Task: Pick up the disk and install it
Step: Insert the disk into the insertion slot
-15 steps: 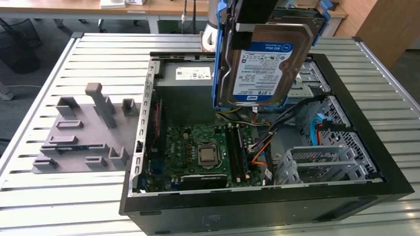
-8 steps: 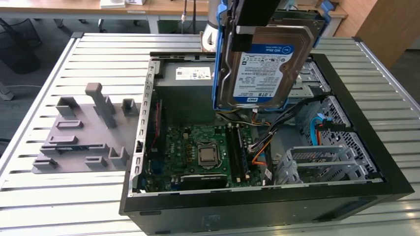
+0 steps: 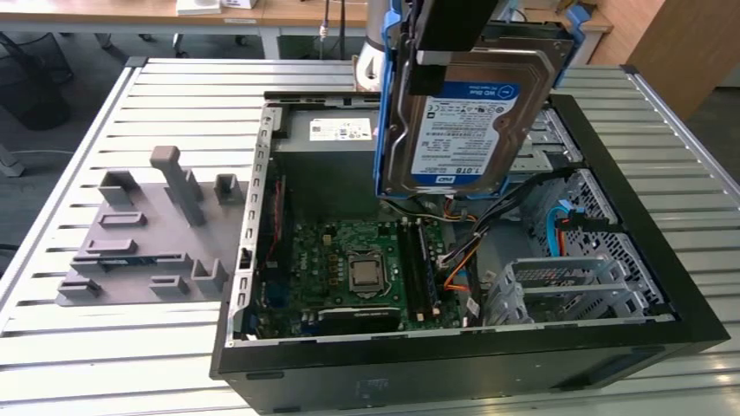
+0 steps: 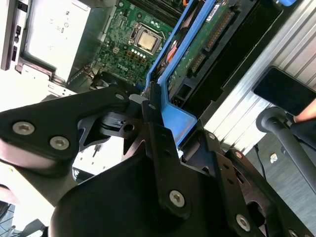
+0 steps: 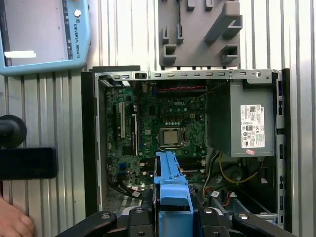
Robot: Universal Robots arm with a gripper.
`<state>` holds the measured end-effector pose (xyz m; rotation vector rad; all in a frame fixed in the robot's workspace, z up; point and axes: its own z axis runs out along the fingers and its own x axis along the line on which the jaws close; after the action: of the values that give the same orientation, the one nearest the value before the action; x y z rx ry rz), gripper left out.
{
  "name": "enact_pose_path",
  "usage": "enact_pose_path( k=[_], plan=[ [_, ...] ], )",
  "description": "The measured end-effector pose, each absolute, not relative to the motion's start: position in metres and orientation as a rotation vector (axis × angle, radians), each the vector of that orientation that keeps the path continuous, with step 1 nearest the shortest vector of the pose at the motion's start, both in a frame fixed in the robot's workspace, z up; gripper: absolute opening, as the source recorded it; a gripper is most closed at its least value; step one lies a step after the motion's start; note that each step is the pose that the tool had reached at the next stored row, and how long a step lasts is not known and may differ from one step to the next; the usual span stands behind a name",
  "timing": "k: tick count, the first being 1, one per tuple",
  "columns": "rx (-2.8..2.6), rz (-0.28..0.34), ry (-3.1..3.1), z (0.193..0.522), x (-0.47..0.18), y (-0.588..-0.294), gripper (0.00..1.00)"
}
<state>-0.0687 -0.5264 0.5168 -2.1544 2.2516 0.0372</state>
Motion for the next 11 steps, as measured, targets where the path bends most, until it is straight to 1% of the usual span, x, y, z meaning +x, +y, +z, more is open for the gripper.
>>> enact_pose_path(
  k=[11],
  plan=[
    [-2.154, 0.037, 2.252, 0.5156, -0.0687, -0.531, 0.36]
  ],
)
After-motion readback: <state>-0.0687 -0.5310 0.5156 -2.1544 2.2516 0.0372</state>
